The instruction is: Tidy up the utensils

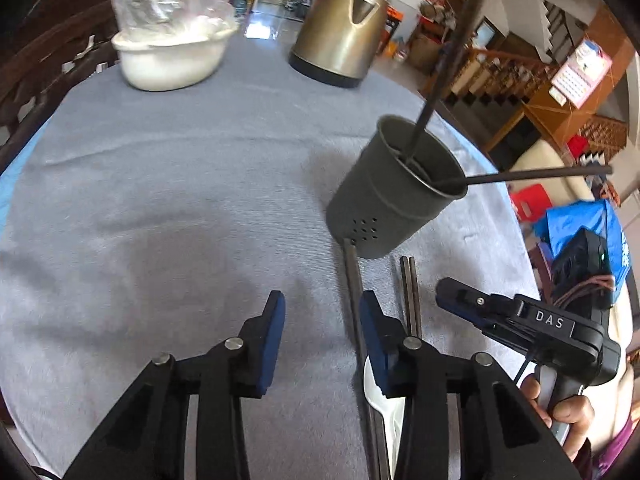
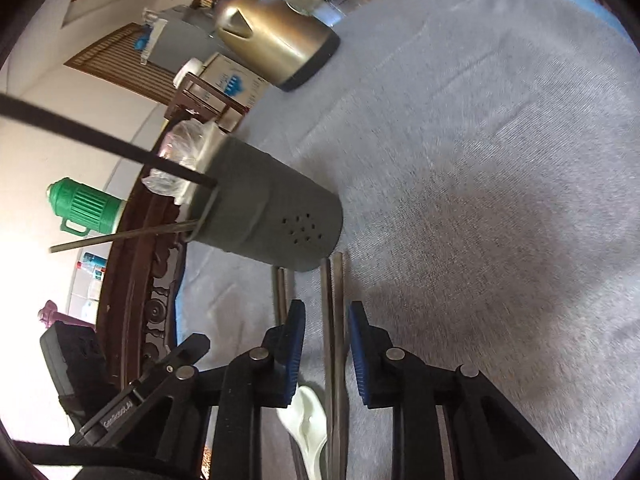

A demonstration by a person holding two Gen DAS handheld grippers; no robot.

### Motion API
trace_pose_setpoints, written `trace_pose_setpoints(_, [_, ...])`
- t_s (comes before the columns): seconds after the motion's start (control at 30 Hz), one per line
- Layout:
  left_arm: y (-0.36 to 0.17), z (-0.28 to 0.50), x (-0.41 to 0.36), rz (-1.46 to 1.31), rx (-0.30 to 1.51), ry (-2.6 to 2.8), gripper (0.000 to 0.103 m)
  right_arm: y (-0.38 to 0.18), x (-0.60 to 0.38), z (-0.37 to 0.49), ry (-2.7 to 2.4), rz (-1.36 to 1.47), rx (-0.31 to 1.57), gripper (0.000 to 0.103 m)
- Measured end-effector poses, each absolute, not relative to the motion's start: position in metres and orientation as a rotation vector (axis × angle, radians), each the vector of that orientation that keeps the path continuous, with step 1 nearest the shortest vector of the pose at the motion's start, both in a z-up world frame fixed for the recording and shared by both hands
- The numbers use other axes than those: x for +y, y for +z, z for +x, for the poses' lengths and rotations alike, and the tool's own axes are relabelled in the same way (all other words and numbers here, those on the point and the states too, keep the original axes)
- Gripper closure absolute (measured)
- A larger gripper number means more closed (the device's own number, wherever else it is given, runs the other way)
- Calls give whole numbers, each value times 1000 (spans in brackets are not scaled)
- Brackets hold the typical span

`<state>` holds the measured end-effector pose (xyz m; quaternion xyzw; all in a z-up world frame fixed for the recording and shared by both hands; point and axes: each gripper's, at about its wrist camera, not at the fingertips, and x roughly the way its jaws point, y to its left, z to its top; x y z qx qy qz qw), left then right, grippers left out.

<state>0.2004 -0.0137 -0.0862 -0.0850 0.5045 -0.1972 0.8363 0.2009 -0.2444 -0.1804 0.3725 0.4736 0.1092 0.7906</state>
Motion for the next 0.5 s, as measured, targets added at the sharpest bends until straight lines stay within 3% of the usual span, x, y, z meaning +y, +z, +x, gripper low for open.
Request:
trace_pose_setpoints(0.43, [-116,226,-37,-180,1162,-485,63,-203,-242,226,235,853,1071,85])
trace_pose_setpoints(0.5, [-119,228,-41,-179,1170,-494,73,-204,-240,229,235,845,1073,88])
